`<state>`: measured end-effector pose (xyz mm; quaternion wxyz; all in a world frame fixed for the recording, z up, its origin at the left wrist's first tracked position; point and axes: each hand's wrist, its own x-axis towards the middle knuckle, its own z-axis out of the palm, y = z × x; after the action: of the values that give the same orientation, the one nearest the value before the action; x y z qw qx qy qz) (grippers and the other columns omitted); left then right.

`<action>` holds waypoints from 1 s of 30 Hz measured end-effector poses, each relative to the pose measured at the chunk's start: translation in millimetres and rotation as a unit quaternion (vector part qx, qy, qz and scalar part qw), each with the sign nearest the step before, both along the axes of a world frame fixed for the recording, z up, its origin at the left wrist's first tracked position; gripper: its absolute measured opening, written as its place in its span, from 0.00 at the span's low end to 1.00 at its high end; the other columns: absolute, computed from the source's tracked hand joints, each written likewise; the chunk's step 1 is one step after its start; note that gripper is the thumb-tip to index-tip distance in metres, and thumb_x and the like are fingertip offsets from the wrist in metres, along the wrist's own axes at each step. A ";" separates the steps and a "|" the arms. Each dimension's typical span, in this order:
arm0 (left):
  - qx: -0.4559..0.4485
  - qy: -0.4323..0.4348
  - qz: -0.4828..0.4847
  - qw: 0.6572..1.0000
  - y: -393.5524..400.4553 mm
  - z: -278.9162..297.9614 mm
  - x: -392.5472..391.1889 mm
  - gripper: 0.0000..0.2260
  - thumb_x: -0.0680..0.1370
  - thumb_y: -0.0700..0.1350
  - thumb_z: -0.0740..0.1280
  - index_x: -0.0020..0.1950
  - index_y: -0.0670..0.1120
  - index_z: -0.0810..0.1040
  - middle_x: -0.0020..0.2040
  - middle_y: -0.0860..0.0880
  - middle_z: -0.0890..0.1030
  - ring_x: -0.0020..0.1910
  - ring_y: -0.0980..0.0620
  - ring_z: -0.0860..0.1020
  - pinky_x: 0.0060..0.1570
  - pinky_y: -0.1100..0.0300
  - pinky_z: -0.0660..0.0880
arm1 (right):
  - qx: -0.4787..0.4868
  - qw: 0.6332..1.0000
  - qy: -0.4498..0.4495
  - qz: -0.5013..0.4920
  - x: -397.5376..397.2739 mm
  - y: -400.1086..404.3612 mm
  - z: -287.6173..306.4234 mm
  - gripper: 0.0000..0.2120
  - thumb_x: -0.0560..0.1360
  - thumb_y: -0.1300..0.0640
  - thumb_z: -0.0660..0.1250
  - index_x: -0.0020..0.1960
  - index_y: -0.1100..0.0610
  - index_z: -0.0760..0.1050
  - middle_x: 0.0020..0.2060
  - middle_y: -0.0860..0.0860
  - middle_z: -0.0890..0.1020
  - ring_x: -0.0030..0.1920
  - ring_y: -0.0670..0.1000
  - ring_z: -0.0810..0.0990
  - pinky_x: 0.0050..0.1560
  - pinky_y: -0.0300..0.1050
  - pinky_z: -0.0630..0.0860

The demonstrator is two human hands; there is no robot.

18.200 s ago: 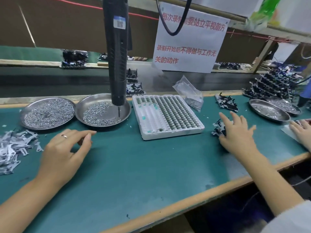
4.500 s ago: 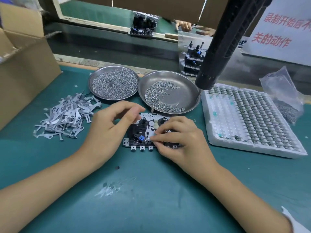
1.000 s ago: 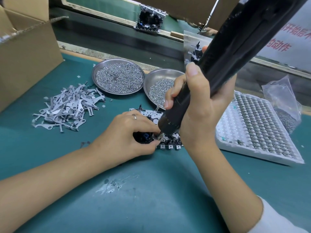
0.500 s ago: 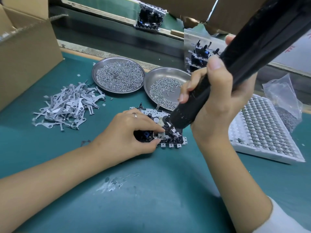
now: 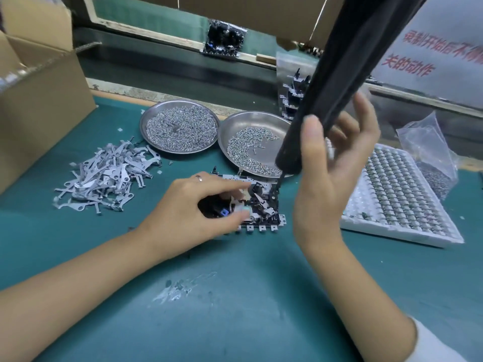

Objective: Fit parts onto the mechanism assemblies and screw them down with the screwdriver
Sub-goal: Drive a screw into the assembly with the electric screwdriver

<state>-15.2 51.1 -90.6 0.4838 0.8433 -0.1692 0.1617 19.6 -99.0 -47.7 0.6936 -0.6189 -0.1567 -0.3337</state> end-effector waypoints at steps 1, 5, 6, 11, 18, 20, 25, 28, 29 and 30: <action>-0.030 -0.002 0.023 0.999 1.1 1.0 0.8 0.13 0.71 0.47 0.74 0.55 0.55 0.80 0.45 0.58 0.83 0.46 0.59 0.79 0.53 0.68 0.72 | -0.014 0.998 -0.011 -0.061 -5.7 -2.6 -8.6 0.16 0.75 0.55 0.63 0.61 0.54 0.65 0.46 0.51 0.72 0.47 0.46 0.73 0.51 0.44 0.71; -0.116 -0.029 0.134 0.984 9.6 2.5 9.7 0.09 0.78 0.46 0.63 0.56 0.52 0.79 0.46 0.55 0.82 0.47 0.68 0.77 0.48 0.77 0.68 | -0.395 0.918 -0.035 -0.017 -32.1 1.6 -40.6 0.14 0.75 0.53 0.64 0.59 0.58 0.76 0.50 0.55 0.76 0.50 0.54 0.76 0.51 0.50 0.73; -0.127 -0.035 0.149 0.980 12.1 2.0 11.6 0.09 0.79 0.46 0.61 0.56 0.52 0.79 0.46 0.55 0.82 0.46 0.68 0.77 0.47 0.76 0.69 | -0.517 0.855 -0.038 0.001 -34.6 5.1 -47.0 0.16 0.75 0.51 0.65 0.61 0.56 0.77 0.55 0.56 0.77 0.53 0.57 0.77 0.53 0.52 0.73; -0.118 -0.050 0.169 0.977 16.6 -0.4 13.9 0.10 0.79 0.49 0.58 0.54 0.57 0.77 0.44 0.57 0.81 0.45 0.65 0.76 0.48 0.66 0.72 | -0.718 0.694 -0.041 -0.037 -49.9 11.6 -41.3 0.16 0.79 0.46 0.55 0.55 0.50 0.79 0.59 0.52 0.78 0.57 0.58 0.76 0.52 0.51 0.73; -0.091 -0.065 0.159 0.981 19.0 -8.5 11.7 0.08 0.82 0.46 0.60 0.54 0.52 0.79 0.43 0.58 0.81 0.37 0.49 0.75 0.36 0.72 0.69 | -0.686 0.725 -0.063 -0.003 -113.5 -53.5 -42.8 0.10 0.74 0.47 0.63 0.46 0.48 0.81 0.54 0.51 0.81 0.55 0.54 0.79 0.49 0.43 0.76; -0.092 -0.062 0.160 0.981 20.2 -10.2 12.4 0.10 0.81 0.52 0.59 0.53 0.53 0.79 0.45 0.62 0.81 0.36 0.43 0.73 0.35 0.72 0.69 | -0.685 0.726 -0.062 -0.031 -126.3 -91.6 -41.4 0.09 0.72 0.47 0.64 0.45 0.48 0.82 0.53 0.51 0.82 0.54 0.54 0.81 0.49 0.43 0.77; -0.081 -0.068 0.167 0.980 19.7 -12.3 14.2 0.11 0.77 0.61 0.56 0.50 0.64 0.78 0.45 0.66 0.80 0.40 0.49 0.76 0.39 0.69 0.70 | -0.702 0.684 0.070 -0.186 -135.7 -208.6 -33.4 0.16 0.79 0.49 0.58 0.47 0.54 0.83 0.54 0.55 0.82 0.55 0.59 0.81 0.50 0.55 0.79; -0.070 -0.066 0.170 0.981 16.4 -12.6 14.3 0.10 0.77 0.62 0.56 0.50 0.67 0.77 0.45 0.65 0.80 0.39 0.45 0.76 0.43 0.64 0.72 | -0.692 0.652 0.139 -0.275 -122.7 -258.5 -26.4 0.22 0.57 0.75 0.75 0.49 0.63 0.83 0.51 0.64 0.82 0.50 0.69 0.81 0.44 0.66 0.77; -0.063 -0.070 0.169 0.981 15.4 -11.9 13.8 0.10 0.77 0.61 0.56 0.50 0.65 0.77 0.45 0.65 0.80 0.41 0.46 0.77 0.46 0.60 0.73 | -0.672 0.673 0.149 -0.270 -118.0 -263.5 -24.8 0.27 0.52 0.81 0.73 0.49 0.65 0.82 0.51 0.65 0.82 0.49 0.70 0.80 0.45 0.68 0.77; -0.057 -0.076 0.165 0.982 14.1 -10.5 12.9 0.11 0.77 0.60 0.57 0.50 0.63 0.78 0.45 0.64 0.80 0.44 0.50 0.78 0.48 0.59 0.74 | -0.652 0.696 0.140 -0.267 -113.9 -260.4 -22.5 0.28 0.52 0.82 0.73 0.49 0.65 0.82 0.50 0.65 0.82 0.49 0.70 0.81 0.47 0.67 0.76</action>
<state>-2.3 65.2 -101.1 0.4831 0.8162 -0.0547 0.3122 -94.3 -359.4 -70.2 0.0118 -0.9714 -0.0640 -0.2285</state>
